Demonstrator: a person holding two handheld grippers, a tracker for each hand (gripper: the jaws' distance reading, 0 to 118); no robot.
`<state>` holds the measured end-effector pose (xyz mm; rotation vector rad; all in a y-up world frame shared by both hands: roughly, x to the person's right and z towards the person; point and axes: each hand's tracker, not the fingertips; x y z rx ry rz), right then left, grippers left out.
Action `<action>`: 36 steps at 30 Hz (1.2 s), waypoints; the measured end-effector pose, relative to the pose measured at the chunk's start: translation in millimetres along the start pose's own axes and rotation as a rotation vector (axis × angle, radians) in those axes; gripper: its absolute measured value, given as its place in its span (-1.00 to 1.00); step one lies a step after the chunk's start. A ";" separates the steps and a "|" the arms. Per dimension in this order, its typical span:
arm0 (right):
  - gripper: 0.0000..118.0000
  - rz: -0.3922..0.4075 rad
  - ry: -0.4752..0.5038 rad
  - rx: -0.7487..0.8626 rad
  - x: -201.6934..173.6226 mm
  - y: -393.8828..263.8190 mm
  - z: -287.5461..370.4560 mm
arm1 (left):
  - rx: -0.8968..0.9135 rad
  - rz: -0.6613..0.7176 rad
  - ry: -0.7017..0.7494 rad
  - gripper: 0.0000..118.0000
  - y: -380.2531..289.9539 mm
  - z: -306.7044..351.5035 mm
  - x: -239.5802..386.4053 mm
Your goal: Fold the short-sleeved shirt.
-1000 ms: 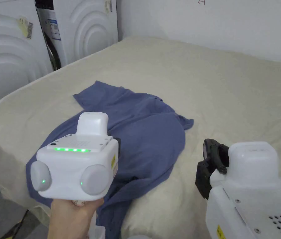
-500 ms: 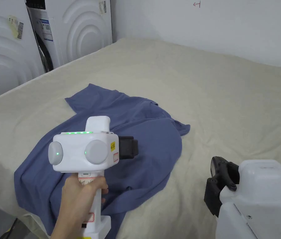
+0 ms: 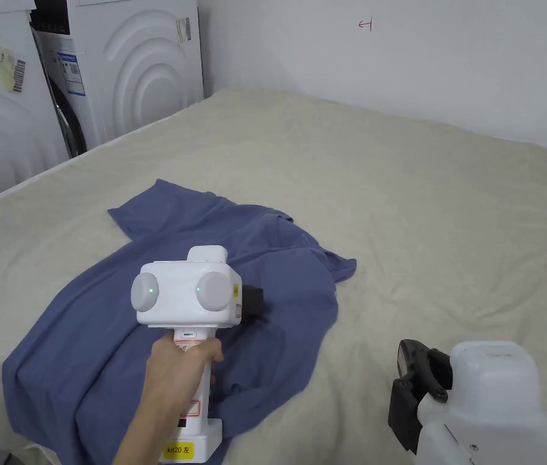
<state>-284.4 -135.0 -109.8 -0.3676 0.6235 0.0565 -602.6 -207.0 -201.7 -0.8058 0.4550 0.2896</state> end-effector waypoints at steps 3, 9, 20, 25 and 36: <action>-1.00 -0.009 0.000 -0.008 1.8 -0.6 -1.7 | -0.013 -0.011 0.003 0.46 1.2 2.4 2.7; -1.00 -0.005 0.012 -0.020 3.4 -1.5 -1.6 | 0.006 0.029 0.023 -0.98 2.8 8.7 -2.4; -1.00 -0.033 0.003 -0.020 15.4 -0.3 7.0 | 0.064 0.015 -0.003 -0.98 9.9 44.9 -1.9; -1.00 -0.064 -0.010 0.016 25.7 7.5 21.2 | 0.159 -0.002 -0.034 -0.99 32.1 99.0 6.7; -1.00 -0.133 -0.120 0.137 72.6 25.1 81.7 | 0.463 -0.202 -0.168 -0.98 84.1 256.6 90.3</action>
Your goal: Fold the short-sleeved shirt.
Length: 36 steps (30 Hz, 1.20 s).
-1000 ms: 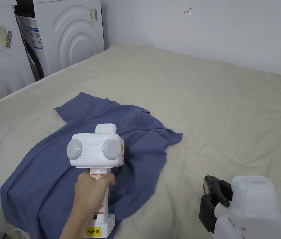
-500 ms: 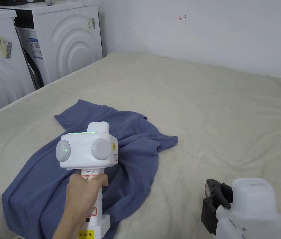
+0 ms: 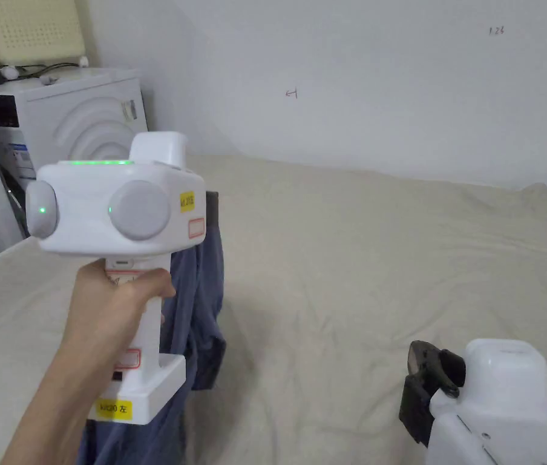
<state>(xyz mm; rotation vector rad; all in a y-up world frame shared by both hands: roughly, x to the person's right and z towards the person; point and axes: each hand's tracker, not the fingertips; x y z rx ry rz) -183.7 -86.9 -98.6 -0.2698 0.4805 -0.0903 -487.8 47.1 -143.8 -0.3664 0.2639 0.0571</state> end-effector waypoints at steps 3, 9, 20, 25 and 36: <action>-1.00 -0.035 -0.060 0.044 23.8 10.3 20.4 | 0.069 -0.046 -0.126 -0.99 36.2 24.9 43.9; -1.00 -0.069 -0.223 0.138 81.4 29.4 73.6 | 0.105 -0.169 -0.417 -0.98 68.7 47.7 154.5; -1.00 -0.163 -0.457 0.108 165.8 13.0 130.6 | -0.398 -0.141 -0.710 -0.99 -124.0 -37.3 328.7; -1.00 -0.157 -0.475 0.059 176.5 -0.2 127.9 | -0.603 -0.165 -0.719 -0.98 -206.6 -63.5 352.8; -1.00 -0.172 -0.457 0.043 178.5 -2.5 119.7 | -0.509 -0.178 -0.720 0.21 -173.8 -48.0 337.3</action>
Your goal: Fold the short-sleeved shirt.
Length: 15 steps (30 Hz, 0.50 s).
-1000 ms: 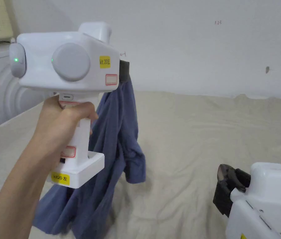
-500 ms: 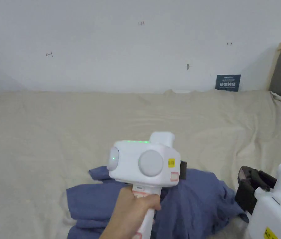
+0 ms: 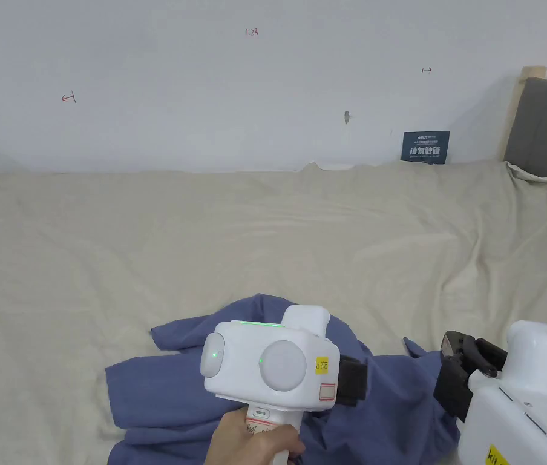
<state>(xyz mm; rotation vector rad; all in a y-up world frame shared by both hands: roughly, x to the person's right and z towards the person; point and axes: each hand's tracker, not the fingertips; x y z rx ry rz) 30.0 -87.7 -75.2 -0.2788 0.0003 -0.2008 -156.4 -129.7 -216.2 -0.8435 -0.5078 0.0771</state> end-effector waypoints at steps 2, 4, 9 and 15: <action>-1.00 0.004 0.010 -0.005 -2.2 -1.1 -0.6 | 0.037 -0.013 0.029 0.73 3.2 10.9 -1.8; -1.00 0.011 0.021 -0.013 -6.1 -2.2 -0.3 | 0.148 -0.019 0.075 0.87 2.4 30.1 -5.0; -1.00 0.030 0.040 -0.015 -15.6 -2.6 0.3 | 0.361 0.049 0.072 0.87 2.9 87.8 -26.6; -1.00 0.034 0.071 -0.004 -28.0 0.1 1.3 | 0.389 -0.316 0.405 0.90 -11.2 140.5 -55.7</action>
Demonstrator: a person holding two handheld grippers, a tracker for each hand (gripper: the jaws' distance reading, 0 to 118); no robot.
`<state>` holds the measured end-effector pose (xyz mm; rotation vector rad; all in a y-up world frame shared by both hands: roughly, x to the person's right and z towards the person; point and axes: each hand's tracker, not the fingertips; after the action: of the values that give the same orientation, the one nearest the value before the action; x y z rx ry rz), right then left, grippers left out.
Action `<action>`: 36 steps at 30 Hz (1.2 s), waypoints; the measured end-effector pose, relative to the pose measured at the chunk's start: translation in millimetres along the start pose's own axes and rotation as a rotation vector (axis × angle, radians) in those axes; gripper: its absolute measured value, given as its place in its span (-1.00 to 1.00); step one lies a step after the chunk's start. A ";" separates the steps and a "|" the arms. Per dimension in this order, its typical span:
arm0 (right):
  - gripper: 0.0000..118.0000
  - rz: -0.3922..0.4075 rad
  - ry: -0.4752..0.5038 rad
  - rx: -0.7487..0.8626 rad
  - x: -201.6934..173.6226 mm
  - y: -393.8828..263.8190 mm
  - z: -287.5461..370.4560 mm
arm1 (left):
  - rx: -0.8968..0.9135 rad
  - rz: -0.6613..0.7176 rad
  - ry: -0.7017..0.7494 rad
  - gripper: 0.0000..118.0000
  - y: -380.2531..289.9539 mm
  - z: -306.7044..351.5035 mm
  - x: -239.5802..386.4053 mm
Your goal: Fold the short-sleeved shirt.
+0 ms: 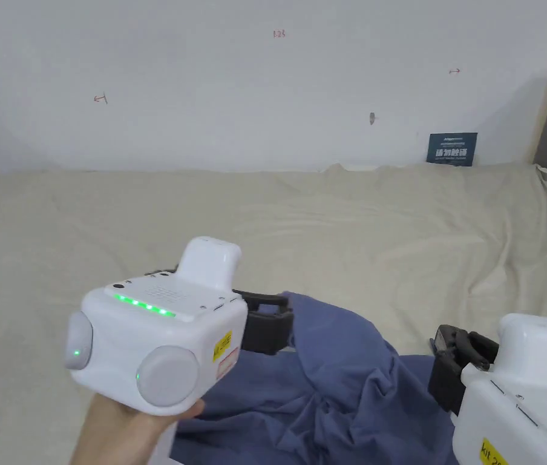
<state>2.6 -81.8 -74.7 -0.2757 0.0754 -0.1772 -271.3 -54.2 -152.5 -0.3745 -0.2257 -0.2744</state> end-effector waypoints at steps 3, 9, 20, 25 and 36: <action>-1.00 -0.004 0.027 0.002 -8.2 -0.5 -0.1 | -0.127 0.022 0.070 0.90 -15.9 7.7 -29.5; -1.00 0.026 0.076 -0.011 -29.9 -4.8 -1.4 | -0.158 0.383 0.002 0.34 -64.2 24.2 -83.4; -1.00 0.070 0.098 -0.043 -54.8 -14.0 -17.8 | -0.259 0.476 0.034 -1.00 -96.9 4.3 -115.3; -1.00 0.056 0.084 -0.060 -55.4 -11.7 -36.4 | -0.335 0.485 -0.049 -1.00 -95.3 -34.1 -126.6; -1.00 0.085 0.058 -0.121 -55.1 -12.0 -79.1 | -0.453 0.246 -0.019 0.99 -99.3 -135.2 -113.9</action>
<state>-61.2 -103.8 -144.5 -0.3873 0.1553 -0.0961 -386.0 -170.4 -272.8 -0.8465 -0.1323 -0.0765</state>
